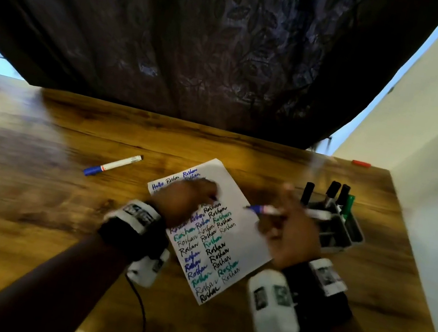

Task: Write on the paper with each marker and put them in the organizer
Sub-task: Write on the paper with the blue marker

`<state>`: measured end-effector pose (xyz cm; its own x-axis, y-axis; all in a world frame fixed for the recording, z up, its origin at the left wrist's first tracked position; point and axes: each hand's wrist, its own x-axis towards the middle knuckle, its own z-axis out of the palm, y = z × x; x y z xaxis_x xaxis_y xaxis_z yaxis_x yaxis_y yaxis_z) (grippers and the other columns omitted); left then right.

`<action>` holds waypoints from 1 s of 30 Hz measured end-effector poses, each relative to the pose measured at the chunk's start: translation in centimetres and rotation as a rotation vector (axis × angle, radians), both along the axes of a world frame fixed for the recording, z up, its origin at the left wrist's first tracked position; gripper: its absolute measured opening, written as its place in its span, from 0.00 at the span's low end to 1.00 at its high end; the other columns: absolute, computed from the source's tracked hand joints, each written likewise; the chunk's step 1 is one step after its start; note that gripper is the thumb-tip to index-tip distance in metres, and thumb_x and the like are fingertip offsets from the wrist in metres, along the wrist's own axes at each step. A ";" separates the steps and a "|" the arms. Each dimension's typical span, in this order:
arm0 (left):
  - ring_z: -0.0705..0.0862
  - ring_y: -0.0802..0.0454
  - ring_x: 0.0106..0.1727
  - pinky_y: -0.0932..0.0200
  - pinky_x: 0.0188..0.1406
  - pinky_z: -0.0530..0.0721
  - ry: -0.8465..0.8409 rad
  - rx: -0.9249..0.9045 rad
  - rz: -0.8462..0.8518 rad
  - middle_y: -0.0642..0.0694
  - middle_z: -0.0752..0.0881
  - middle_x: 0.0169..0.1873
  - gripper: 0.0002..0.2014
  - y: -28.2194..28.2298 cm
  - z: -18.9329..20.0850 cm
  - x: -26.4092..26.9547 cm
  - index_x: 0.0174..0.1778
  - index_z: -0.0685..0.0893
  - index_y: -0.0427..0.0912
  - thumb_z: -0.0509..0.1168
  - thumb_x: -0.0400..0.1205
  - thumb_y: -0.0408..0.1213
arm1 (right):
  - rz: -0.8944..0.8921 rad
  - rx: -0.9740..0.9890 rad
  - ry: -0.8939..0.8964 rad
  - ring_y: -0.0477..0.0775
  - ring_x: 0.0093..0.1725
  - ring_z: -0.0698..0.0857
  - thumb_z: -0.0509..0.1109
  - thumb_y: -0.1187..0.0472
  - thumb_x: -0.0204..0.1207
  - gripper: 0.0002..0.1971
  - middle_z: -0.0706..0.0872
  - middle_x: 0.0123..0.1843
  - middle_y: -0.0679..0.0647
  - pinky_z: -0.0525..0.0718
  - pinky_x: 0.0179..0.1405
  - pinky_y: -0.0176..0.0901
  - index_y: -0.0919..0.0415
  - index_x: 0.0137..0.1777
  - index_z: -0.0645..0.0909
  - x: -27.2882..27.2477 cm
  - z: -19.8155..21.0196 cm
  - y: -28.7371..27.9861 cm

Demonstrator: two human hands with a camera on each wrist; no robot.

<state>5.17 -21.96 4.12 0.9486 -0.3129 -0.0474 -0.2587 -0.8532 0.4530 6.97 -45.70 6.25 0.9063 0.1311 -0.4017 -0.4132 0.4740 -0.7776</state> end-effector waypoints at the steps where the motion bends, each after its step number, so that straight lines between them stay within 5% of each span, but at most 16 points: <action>1: 0.85 0.46 0.55 0.54 0.52 0.81 0.033 0.012 0.087 0.46 0.86 0.55 0.07 2.4 -0.2 0.0 0.56 0.82 0.48 0.60 0.86 0.38 | -0.049 0.045 -0.020 0.46 0.17 0.63 0.66 0.49 0.83 0.21 0.69 0.22 0.48 0.62 0.20 0.39 0.56 0.29 0.71 0.6 0.3 -1.5; 4: 0.83 0.49 0.43 0.56 0.40 0.73 0.120 0.016 0.269 0.47 0.86 0.46 0.26 8.0 -0.3 -0.1 0.52 0.80 0.49 0.47 0.81 0.65 | 0.005 0.002 -0.217 0.47 0.16 0.63 0.59 0.49 0.86 0.24 0.69 0.20 0.48 0.61 0.20 0.38 0.57 0.27 0.68 2.3 1.0 -4.9; 8: 0.78 0.56 0.33 0.58 0.30 0.70 0.138 -0.117 0.265 0.50 0.82 0.37 0.06 5.0 -1.2 0.2 0.56 0.73 0.54 0.52 0.89 0.47 | 0.130 -0.266 -0.316 0.48 0.19 0.67 0.62 0.51 0.85 0.21 0.73 0.21 0.50 0.68 0.19 0.38 0.61 0.32 0.80 1.1 -1.7 -2.7; 11: 0.76 0.55 0.28 0.58 0.26 0.74 0.219 -0.197 0.250 0.50 0.81 0.37 0.08 0.9 -4.1 0.9 0.59 0.73 0.58 0.52 0.90 0.40 | 0.133 -0.322 -0.321 0.50 0.21 0.73 0.63 0.66 0.83 0.10 0.82 0.27 0.52 0.73 0.23 0.42 0.63 0.40 0.81 0.1 -4.9 0.1; 14: 0.83 0.53 0.42 0.55 0.37 0.81 0.309 -0.174 0.226 0.49 0.82 0.49 0.08 -1.3 -7.0 0.9 0.58 0.69 0.58 0.59 0.86 0.48 | 0.251 -0.508 -0.366 0.50 0.29 0.84 0.68 0.72 0.79 0.08 0.86 0.30 0.53 0.81 0.33 0.44 0.60 0.41 0.81 -0.3 -8.1 1.1; 16: 0.82 0.51 0.52 0.52 0.48 0.82 0.302 -0.129 0.221 0.50 0.80 0.55 0.22 -1.6 -8.1 1.0 0.60 0.67 0.57 0.68 0.77 0.57 | 0.357 -0.603 -0.382 0.50 0.41 0.89 0.74 0.64 0.76 0.02 0.90 0.39 0.54 0.86 0.43 0.45 0.58 0.44 0.83 -0.7 -10.0 0.7; 19: 0.79 0.50 0.58 0.50 0.55 0.80 0.305 -0.124 0.242 0.50 0.78 0.61 0.33 -1.6 -8.5 1.2 0.62 0.66 0.55 0.77 0.69 0.57 | 0.447 -0.743 -0.482 0.48 0.52 0.88 0.75 0.52 0.74 0.07 0.88 0.51 0.48 0.89 0.49 0.46 0.50 0.50 0.84 -0.9 -11.6 -0.7; 21: 0.80 0.50 0.56 0.49 0.55 0.82 0.312 -0.125 0.240 0.50 0.79 0.61 0.34 -1.5 -8.7 1.4 0.60 0.65 0.56 0.78 0.67 0.57 | 0.515 -0.850 -0.565 0.44 0.53 0.87 0.73 0.49 0.76 0.10 0.88 0.53 0.47 0.88 0.50 0.42 0.50 0.54 0.84 -0.8 -12.1 -1.4; 24: 0.81 0.52 0.54 0.53 0.51 0.81 0.317 -0.159 0.245 0.51 0.79 0.59 0.35 -1.3 -9.0 1.7 0.60 0.66 0.56 0.80 0.66 0.55 | 0.448 -0.879 -0.522 0.49 0.50 0.89 0.72 0.47 0.78 0.19 0.89 0.54 0.58 0.87 0.46 0.34 0.62 0.58 0.85 -0.9 -12.6 -1.5; 27: 0.82 0.51 0.55 0.52 0.52 0.82 0.311 -0.175 0.251 0.51 0.80 0.59 0.36 -1.2 -9.1 1.8 0.60 0.67 0.56 0.81 0.64 0.55 | 0.418 -1.044 -0.630 0.48 0.43 0.88 0.70 0.39 0.68 0.20 0.87 0.44 0.45 0.89 0.42 0.43 0.55 0.50 0.86 -1.2 -13.2 -1.1; 30: 0.83 0.50 0.55 0.48 0.53 0.85 0.309 -0.179 0.254 0.50 0.82 0.58 0.36 -1.1 -9.3 1.8 0.59 0.66 0.58 0.81 0.63 0.56 | 0.440 -1.054 -0.633 0.45 0.40 0.86 0.67 0.41 0.65 0.20 0.87 0.42 0.46 0.87 0.39 0.39 0.55 0.47 0.85 -1.2 -12.4 -0.7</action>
<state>7.00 -23.06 -5.15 0.9463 -0.1009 -0.3070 0.1195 -0.7734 0.6225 5.74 -46.39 -6.15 0.9369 0.3492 -0.0152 0.1953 -0.5593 -0.8056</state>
